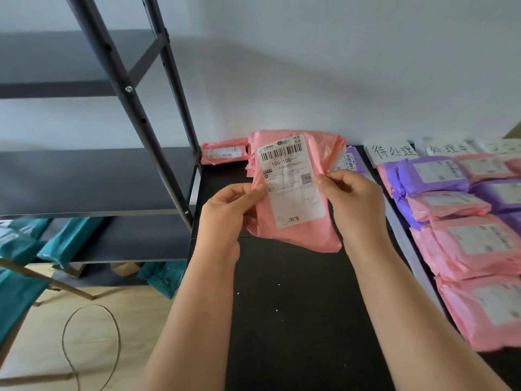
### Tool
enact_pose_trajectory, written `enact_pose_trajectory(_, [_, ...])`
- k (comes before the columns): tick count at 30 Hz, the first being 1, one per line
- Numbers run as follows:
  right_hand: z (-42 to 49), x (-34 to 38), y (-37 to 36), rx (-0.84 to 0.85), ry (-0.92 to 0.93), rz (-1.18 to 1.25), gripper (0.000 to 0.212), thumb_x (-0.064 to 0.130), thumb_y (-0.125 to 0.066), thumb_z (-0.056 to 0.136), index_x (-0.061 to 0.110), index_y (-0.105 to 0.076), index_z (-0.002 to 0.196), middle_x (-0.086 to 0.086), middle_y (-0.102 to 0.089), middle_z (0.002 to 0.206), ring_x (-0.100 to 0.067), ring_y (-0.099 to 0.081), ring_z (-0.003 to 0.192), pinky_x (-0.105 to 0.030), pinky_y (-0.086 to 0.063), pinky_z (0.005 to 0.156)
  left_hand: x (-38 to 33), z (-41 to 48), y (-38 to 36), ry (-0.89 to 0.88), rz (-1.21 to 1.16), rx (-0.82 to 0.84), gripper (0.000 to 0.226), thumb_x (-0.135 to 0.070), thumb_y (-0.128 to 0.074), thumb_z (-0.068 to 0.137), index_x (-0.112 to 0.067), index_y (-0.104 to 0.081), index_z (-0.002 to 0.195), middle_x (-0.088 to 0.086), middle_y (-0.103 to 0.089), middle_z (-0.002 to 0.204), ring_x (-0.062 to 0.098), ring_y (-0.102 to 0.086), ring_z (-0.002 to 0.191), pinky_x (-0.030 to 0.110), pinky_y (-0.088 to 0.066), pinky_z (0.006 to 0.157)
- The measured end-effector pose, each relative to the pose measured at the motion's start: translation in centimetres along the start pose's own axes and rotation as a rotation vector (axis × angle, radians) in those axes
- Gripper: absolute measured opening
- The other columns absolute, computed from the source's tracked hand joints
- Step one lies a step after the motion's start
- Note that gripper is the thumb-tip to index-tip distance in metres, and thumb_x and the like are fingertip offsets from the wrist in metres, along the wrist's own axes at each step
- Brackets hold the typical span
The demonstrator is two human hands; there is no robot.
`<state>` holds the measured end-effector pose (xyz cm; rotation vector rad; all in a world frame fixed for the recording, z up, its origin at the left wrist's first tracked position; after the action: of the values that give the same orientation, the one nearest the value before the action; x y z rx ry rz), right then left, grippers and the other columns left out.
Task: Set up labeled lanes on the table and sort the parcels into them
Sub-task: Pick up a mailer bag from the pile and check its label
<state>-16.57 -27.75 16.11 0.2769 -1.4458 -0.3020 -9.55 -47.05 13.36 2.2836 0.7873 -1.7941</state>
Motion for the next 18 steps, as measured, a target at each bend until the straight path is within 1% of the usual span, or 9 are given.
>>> enact_pose_trajectory(3, [-0.2, 0.5, 0.1, -0.004, 0.004, 0.072, 0.011, 0.025, -0.069, 0.091, 0.020, -0.070, 0.082, 0.012, -0.070, 0.078, -0.004, -0.066, 0.075, -0.015, -0.048, 0.060, -0.8, -0.2, 0.2, 0.004, -0.017, 0.022, 0.016, -0.023, -0.075, 0.084, -0.008, -0.068, 0.084, 0.017, -0.075, 0.097, 0.031, -0.068, 0.083, 0.029, -0.049, 0.058])
enact_pose_trajectory(5, [-0.3, 0.9, 0.2, -0.007, 0.023, 0.083, 0.011, 0.025, -0.070, 0.091, 0.022, -0.070, 0.081, 0.013, -0.070, 0.077, -0.003, -0.067, 0.076, -0.018, -0.051, 0.063, -1.2, -0.3, 0.4, 0.009, -0.011, 0.033, 0.016, -0.024, -0.074, 0.084, -0.009, -0.068, 0.083, 0.014, -0.076, 0.096, 0.027, -0.070, 0.082, 0.026, -0.051, 0.057])
enact_pose_trajectory(8, [-0.6, 1.5, 0.4, -0.021, 0.051, 0.088, 0.013, 0.025, -0.071, 0.090, 0.025, -0.069, 0.077, 0.016, -0.070, 0.075, 0.001, -0.065, 0.073, -0.013, -0.049, 0.060, -1.6, -0.5, 0.5, 0.000, -0.015, 0.041, 0.017, -0.024, -0.073, 0.086, -0.007, -0.070, 0.087, 0.011, -0.076, 0.094, 0.023, -0.071, 0.079, 0.024, -0.051, 0.057])
enact_pose_trajectory(10, [-0.8, 1.9, 0.6, -0.033, 0.061, 0.079, 0.013, 0.024, -0.071, 0.090, 0.026, -0.069, 0.078, 0.016, -0.070, 0.076, 0.003, -0.065, 0.072, -0.011, -0.048, 0.059, -1.8, -0.6, 0.4, -0.014, -0.024, 0.037, 0.020, -0.021, -0.073, 0.086, -0.004, -0.072, 0.094, 0.013, -0.076, 0.096, 0.026, -0.069, 0.082, 0.027, -0.051, 0.062])
enact_pose_trajectory(12, [-1.0, 2.3, 0.8, -0.046, 0.077, 0.063, 0.011, 0.024, -0.071, 0.090, 0.024, -0.070, 0.079, 0.015, -0.070, 0.077, 0.005, -0.063, 0.070, -0.009, -0.046, 0.057, -1.9, -0.7, 0.3, -0.024, -0.030, 0.031, 0.020, -0.019, -0.072, 0.087, -0.004, -0.074, 0.100, 0.013, -0.076, 0.099, 0.030, -0.068, 0.086, 0.031, -0.052, 0.068])
enact_pose_trajectory(13, [-1.2, 2.4, 0.9, -0.051, 0.085, 0.051, 0.010, 0.024, -0.071, 0.090, 0.023, -0.071, 0.080, 0.015, -0.070, 0.077, 0.005, -0.062, 0.068, -0.008, -0.044, 0.057, -1.9, -0.8, 0.3, -0.029, -0.028, 0.031, 0.020, -0.019, -0.072, 0.087, -0.005, -0.075, 0.101, 0.012, -0.076, 0.099, 0.030, -0.069, 0.087, 0.031, -0.053, 0.068])
enact_pose_trajectory(15, [-1.4, 2.5, 1.1, -0.057, 0.099, 0.006, 0.008, 0.025, -0.070, 0.090, 0.022, -0.071, 0.083, 0.015, -0.069, 0.076, 0.006, -0.060, 0.066, -0.008, -0.043, 0.056, -1.9, -0.9, 0.3, -0.045, -0.003, 0.027, 0.018, -0.019, -0.071, 0.088, -0.007, -0.075, 0.100, 0.010, -0.076, 0.097, 0.027, -0.070, 0.085, 0.029, -0.054, 0.064])
enact_pose_trajectory(18, [-1.5, 2.7, 1.8, -0.106, 0.118, -0.126, 0.003, 0.029, -0.069, 0.090, 0.026, -0.068, 0.091, 0.020, -0.065, 0.079, 0.009, -0.058, 0.070, -0.011, -0.041, 0.060, -2.2, -1.1, 0.2, -0.093, 0.071, -0.002, 0.011, -0.018, -0.071, 0.089, -0.010, -0.076, 0.094, 0.007, -0.077, 0.091, 0.025, -0.073, 0.084, 0.033, -0.059, 0.070])
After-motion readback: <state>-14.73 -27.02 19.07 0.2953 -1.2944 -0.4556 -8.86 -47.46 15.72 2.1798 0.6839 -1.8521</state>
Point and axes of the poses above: each hand's wrist, its own z-axis towards the middle knuckle, its own y-axis out of the back of the hand, x = y × z, the point moved 6 cm from there along z, towards the middle knuckle
